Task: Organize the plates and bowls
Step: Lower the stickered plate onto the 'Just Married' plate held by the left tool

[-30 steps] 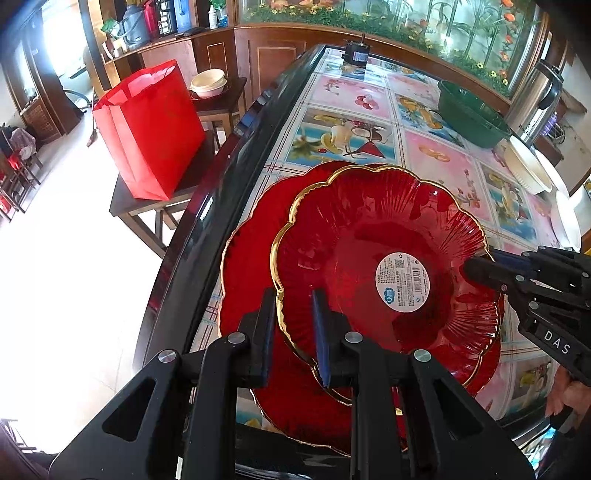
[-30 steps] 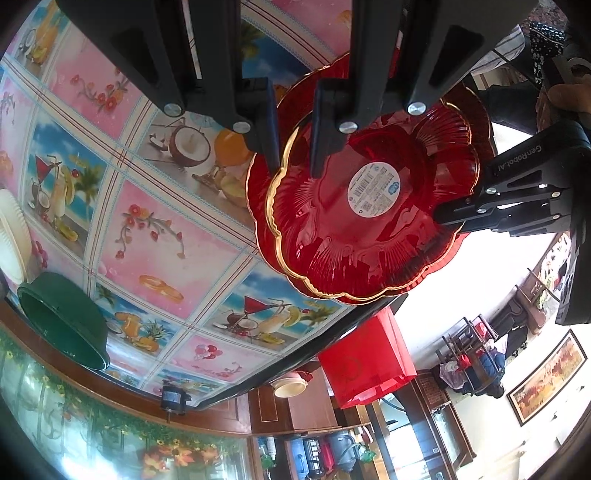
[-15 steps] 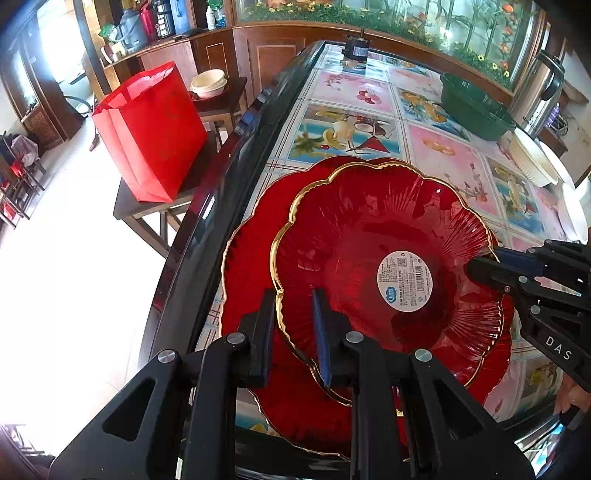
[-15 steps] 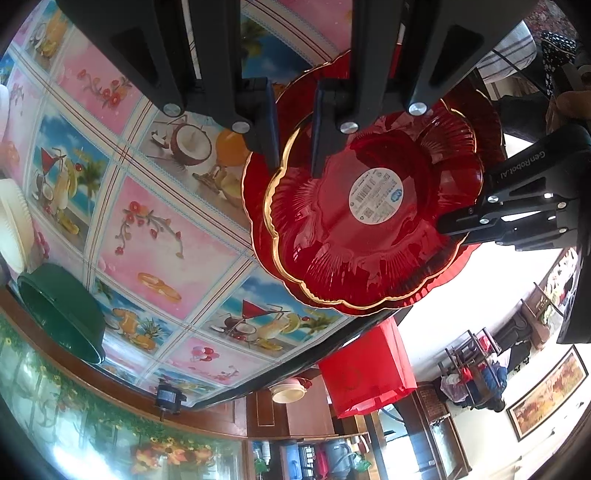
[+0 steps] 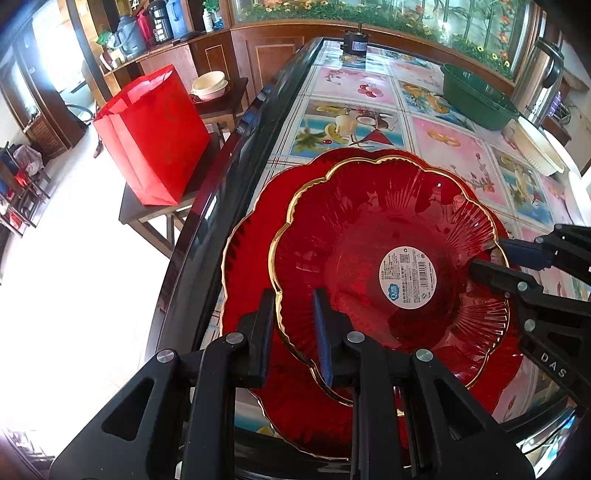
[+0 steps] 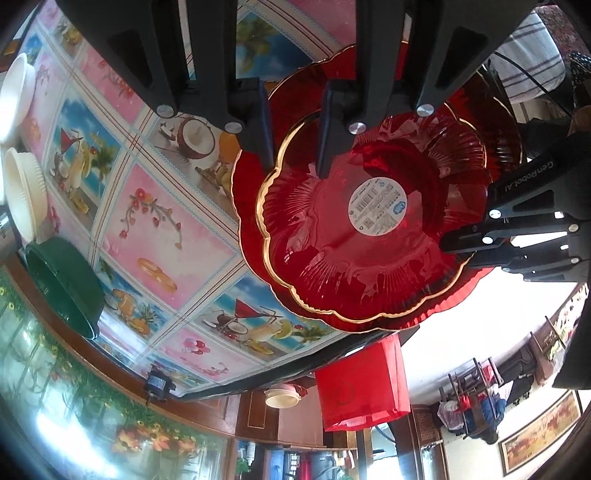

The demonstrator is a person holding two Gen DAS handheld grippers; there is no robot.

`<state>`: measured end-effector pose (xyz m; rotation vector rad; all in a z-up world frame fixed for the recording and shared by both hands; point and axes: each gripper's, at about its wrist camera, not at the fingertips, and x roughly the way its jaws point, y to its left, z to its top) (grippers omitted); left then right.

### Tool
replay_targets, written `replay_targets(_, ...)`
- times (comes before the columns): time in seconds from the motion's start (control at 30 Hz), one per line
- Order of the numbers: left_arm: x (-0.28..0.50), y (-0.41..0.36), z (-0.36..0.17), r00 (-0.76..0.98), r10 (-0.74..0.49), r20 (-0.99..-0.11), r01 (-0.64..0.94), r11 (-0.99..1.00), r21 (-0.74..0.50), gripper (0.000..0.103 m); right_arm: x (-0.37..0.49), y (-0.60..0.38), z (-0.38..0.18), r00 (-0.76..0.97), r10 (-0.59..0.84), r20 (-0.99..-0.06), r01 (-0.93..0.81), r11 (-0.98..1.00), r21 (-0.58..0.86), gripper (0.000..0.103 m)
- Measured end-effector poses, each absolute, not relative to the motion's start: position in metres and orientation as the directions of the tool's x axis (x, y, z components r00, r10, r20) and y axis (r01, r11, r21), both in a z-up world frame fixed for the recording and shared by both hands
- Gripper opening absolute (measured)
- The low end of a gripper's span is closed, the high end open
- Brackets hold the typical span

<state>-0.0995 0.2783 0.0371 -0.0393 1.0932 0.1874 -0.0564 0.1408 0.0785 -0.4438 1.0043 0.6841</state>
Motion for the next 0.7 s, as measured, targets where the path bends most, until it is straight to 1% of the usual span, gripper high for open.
replay_targets(0.17, -0.097, 0.275, 0.036, 0.434, 0.156, -0.887, -0.156, 0.983, 0.096, 0.021, -0.058, 0.154, 0.077, 0.353, 0.250, -0.901, -0.740, 0.665, -0.105, 0.030)
replay_targets(0.23, -0.096, 0.274, 0.035, 0.428, 0.162, -0.889, -0.150, 0.983, 0.106, 0.021, -0.058, 0.159, 0.076, 0.352, 0.230, -0.907, -0.751, 0.648, -0.127, 0.037)
replay_targets(0.27, -0.096, 0.273, 0.035, 0.429, 0.162, -0.889, -0.149, 0.983, 0.107, 0.022, -0.059, 0.161, 0.075, 0.353, 0.222, -0.909, -0.756, 0.639, -0.138, 0.038)
replay_targets(0.33, -0.096, 0.273, 0.035, 0.424, 0.161, -0.891, -0.150, 0.983, 0.106, 0.025, -0.061, 0.164, 0.075, 0.346, 0.207, -0.915, -0.767, 0.624, -0.149, 0.044)
replay_targets(0.47, -0.094, 0.272, 0.035, 0.418, 0.167, -0.893, -0.148, 0.982, 0.115, 0.026, -0.062, 0.167, 0.076, 0.345, 0.175, -0.922, -0.785, 0.593, -0.180, 0.046)
replay_targets(0.57, -0.093, 0.271, 0.035, 0.419, 0.163, -0.893, -0.145, 0.983, 0.112, 0.030, -0.063, 0.168, 0.075, 0.339, 0.169, -0.925, -0.790, 0.584, -0.183, 0.048)
replay_targets(0.7, -0.095, 0.269, 0.037, 0.432, 0.169, -0.886, -0.146, 0.982, 0.116, 0.033, -0.068, 0.168, 0.079, 0.346, 0.166, -0.924, -0.801, 0.565, -0.198, 0.057)
